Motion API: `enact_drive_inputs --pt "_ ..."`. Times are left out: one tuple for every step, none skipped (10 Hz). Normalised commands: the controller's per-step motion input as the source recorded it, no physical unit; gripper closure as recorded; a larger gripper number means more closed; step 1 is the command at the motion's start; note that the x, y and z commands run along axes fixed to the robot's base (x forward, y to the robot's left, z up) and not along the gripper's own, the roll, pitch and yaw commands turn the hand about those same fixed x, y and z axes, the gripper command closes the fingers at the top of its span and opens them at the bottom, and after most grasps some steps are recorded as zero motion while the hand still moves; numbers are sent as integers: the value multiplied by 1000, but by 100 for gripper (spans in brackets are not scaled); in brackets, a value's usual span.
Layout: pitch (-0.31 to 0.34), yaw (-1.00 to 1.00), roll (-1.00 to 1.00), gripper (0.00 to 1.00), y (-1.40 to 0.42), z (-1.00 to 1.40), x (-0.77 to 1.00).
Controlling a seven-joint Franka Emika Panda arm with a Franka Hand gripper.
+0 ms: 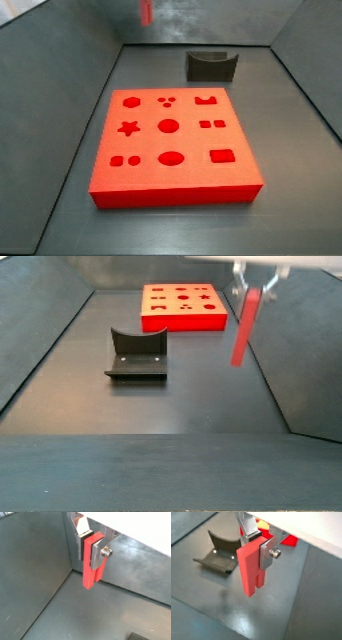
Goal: Pick up the double-square object. Move up. Move to above the board. Insert the double-square object.
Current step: Move to above the board.
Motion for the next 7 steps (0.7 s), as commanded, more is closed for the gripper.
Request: enact_drive_inputs --pt "108 33 88 100 -86 1000 162" --pt "103 35 98 100 -82 1000 146" --pt "99 36 101 100 -77 1000 135" --pt "100 35 99 100 -72 1000 123" --pt "100 38 103 100 -69 1000 108" --pt "102 42 106 100 -64 1000 95" --pt "101 45 109 100 -59 1000 80"
